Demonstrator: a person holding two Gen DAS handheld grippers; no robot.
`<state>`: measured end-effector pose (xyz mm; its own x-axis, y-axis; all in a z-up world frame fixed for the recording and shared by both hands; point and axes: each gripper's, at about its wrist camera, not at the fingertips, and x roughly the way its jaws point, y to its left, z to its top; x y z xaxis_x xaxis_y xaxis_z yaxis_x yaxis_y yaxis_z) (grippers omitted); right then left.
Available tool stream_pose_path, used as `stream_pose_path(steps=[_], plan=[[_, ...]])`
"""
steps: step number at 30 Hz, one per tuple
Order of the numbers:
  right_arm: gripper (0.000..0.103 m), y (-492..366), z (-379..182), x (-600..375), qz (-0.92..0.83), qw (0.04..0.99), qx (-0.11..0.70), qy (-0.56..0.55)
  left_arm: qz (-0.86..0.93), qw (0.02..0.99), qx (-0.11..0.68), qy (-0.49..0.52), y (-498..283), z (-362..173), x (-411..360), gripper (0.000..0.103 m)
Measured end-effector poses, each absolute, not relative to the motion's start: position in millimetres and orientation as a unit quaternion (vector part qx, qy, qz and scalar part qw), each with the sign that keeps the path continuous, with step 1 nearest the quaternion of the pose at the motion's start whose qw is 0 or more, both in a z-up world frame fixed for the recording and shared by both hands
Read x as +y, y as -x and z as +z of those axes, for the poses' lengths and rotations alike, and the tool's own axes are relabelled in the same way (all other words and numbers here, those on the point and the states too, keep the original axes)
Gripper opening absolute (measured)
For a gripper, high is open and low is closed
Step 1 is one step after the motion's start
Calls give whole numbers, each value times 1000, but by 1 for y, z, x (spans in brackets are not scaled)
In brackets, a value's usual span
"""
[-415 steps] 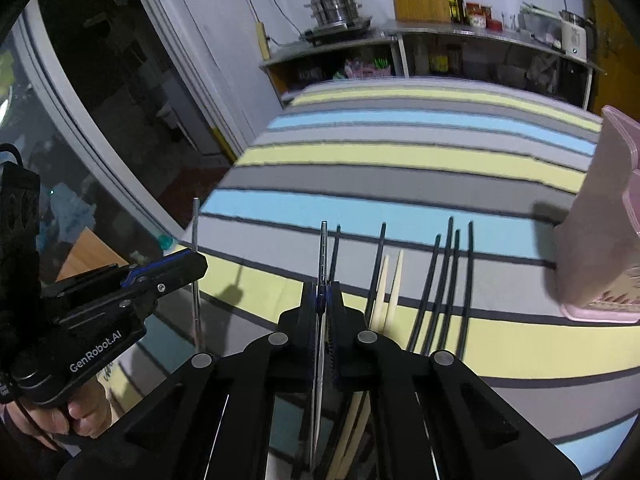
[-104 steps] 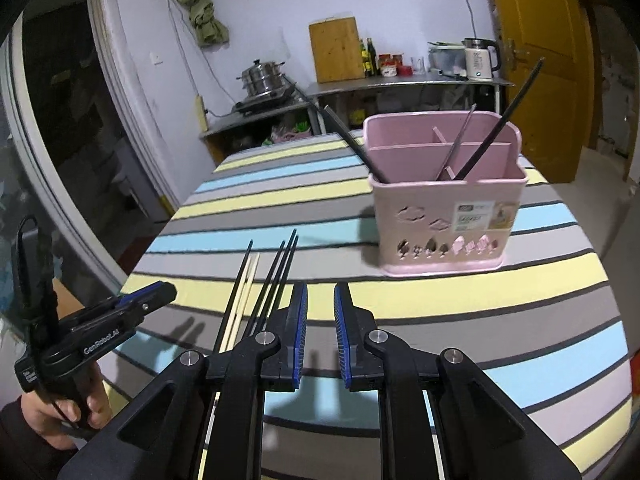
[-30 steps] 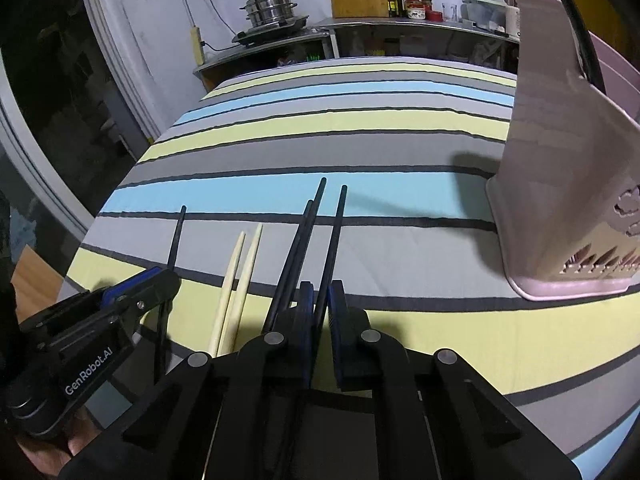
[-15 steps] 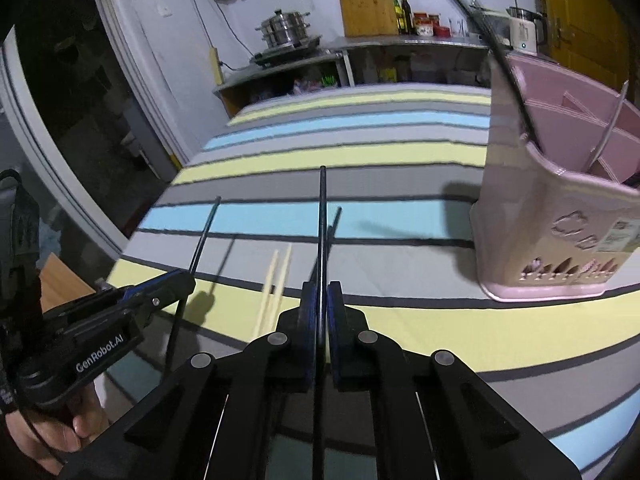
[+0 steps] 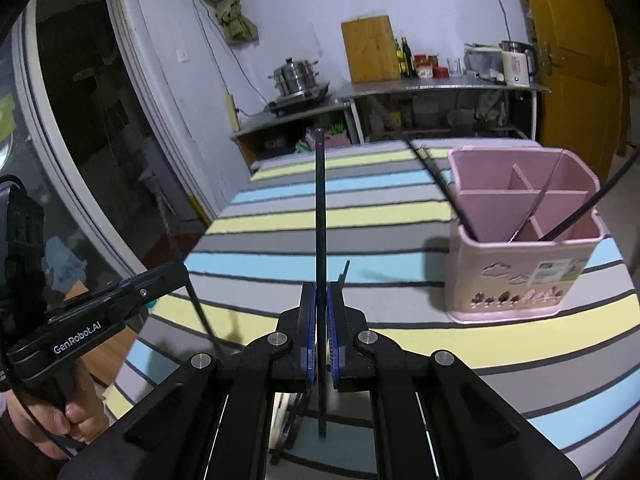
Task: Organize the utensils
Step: 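Lift and carry the black chopsticks in both grippers over the pink basket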
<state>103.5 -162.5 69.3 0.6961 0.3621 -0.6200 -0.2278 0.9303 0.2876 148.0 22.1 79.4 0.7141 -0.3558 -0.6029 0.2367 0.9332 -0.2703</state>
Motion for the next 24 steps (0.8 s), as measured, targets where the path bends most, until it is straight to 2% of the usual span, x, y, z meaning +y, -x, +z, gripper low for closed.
stream_pose_path(steps=[7, 24], plan=[[6, -89, 89, -181, 151, 925, 333, -104, -192, 921, 327, 87, -139, 102, 9, 5], [6, -67, 108, -234, 104, 937, 307, -132, -249, 903, 339, 84, -148, 112, -42, 4]])
